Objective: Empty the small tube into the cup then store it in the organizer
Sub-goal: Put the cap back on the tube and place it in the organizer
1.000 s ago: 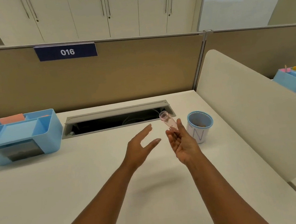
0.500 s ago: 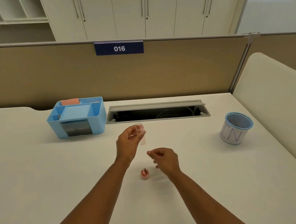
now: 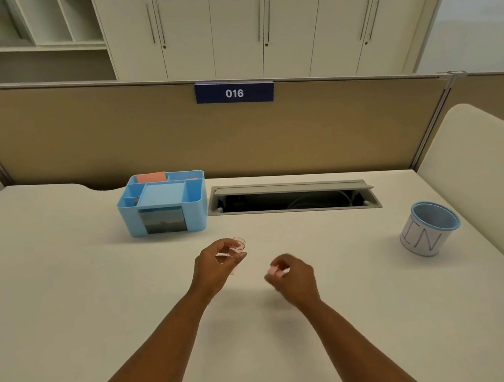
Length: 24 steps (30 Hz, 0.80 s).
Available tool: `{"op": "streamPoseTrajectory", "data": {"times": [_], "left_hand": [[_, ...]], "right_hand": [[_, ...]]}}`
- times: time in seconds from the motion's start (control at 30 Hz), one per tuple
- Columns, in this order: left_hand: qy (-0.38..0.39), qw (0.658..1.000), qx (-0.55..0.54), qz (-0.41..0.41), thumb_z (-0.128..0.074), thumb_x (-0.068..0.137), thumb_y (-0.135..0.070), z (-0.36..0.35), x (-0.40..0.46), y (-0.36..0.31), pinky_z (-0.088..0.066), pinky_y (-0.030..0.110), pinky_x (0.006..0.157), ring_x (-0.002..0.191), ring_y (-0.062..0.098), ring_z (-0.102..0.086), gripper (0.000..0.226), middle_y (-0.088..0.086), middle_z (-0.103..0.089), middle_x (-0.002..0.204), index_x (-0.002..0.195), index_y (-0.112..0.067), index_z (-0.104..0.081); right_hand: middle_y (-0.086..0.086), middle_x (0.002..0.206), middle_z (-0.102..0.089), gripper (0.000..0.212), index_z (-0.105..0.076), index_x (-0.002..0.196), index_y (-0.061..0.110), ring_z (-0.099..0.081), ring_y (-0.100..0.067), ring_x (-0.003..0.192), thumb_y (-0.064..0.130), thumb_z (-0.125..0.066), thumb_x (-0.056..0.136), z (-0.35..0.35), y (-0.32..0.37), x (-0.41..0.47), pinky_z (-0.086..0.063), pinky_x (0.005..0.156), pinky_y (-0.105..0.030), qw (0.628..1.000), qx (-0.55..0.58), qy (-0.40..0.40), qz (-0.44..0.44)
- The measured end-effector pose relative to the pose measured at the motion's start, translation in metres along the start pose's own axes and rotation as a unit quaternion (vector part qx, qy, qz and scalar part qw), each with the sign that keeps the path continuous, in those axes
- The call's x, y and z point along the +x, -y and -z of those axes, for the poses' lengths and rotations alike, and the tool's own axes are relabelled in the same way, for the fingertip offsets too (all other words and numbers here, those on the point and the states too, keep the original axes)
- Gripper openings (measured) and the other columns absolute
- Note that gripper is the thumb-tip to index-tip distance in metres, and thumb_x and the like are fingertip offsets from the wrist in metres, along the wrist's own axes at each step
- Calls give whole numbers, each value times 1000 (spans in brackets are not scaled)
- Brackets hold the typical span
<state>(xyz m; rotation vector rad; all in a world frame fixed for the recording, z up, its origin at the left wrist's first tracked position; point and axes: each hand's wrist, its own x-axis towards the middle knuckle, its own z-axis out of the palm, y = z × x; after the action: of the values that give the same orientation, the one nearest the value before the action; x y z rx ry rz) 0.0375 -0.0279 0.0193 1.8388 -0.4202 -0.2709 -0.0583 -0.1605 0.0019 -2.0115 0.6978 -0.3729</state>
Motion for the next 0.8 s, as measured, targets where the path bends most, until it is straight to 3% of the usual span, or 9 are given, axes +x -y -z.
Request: {"op": "streamPoseTrajectory", "data": {"times": [0.1, 0.17, 0.27, 0.37, 0.5, 0.6, 0.7, 0.8], "left_hand": [[28, 1000, 0, -1, -69, 77, -24, 5, -1, -1, -47, 11, 55, 78, 8, -59, 19, -1, -62, 95, 94, -27, -60], [50, 999, 1, 5, -69, 77, -26, 7, -2, -2, -50, 14, 59, 81, 10, -60, 21, -1, -62, 96, 97, -26, -61], [79, 997, -6, 13, -69, 77, -27, 7, -3, -5, -54, 30, 74, 94, 24, -62, 26, 6, -64, 104, 102, -22, -62], [95, 995, -16, 9, -68, 78, -27, 8, -4, -8, -54, 33, 78, 96, 27, -63, 22, 8, -65, 104, 99, -25, -61], [90, 996, -26, 7, -66, 79, -26, 12, -4, -13, -54, 36, 81, 94, 26, -65, 27, 5, -63, 101, 105, -20, -60], [87, 996, -33, 3, -65, 80, -27, 16, -6, -15, -55, 25, 70, 82, 17, -66, 29, 4, -63, 99, 107, -19, -59], [89, 995, -35, 0, -65, 80, -26, 19, -6, -16, -53, 18, 62, 76, 12, -66, 27, 4, -63, 99, 106, -19, -59], [84, 996, -38, -9, -65, 79, -27, 21, -6, -17, -52, 17, 58, 73, 10, -65, 20, 3, -64, 95, 98, -24, -58]], "right_hand": [[-9, 95, -63, 19, -59, 98, 10, -66, -25, 84, 12, -66, 80, 3, 30, 2, -56, 75, -34, 973, 228, -20, -40], [-5, 102, -63, 28, -58, 112, 11, -63, -21, 93, 19, -61, 85, 2, 46, 5, -52, 82, -32, 956, 289, -29, -47], [-2, 104, -63, 30, -60, 114, 12, -58, -17, 97, 23, -60, 86, -3, 63, 6, -46, 80, -28, 944, 328, -26, -40], [-3, 102, -66, 24, -63, 107, 13, -60, -18, 94, 21, -62, 84, -9, 70, 4, -47, 72, -22, 940, 340, -17, -23], [-1, 95, -68, 12, -65, 93, 20, -64, -19, 90, 19, -65, 82, -16, 69, 2, -51, 76, -25, 944, 328, -19, 1], [0, 91, -68, 10, -65, 88, 22, -65, -18, 88, 17, -67, 80, -21, 69, -1, -54, 78, -26, 945, 326, -21, 31], [4, 88, -68, 9, -64, 84, 26, -65, -15, 87, 18, -67, 80, -21, 70, -2, -53, 72, -17, 949, 308, -19, 58], [0, 94, -70, 8, -64, 87, 23, -65, -17, 91, 19, -67, 80, -18, 71, -2, -54, 80, -25, 957, 282, 3, 75]]}}
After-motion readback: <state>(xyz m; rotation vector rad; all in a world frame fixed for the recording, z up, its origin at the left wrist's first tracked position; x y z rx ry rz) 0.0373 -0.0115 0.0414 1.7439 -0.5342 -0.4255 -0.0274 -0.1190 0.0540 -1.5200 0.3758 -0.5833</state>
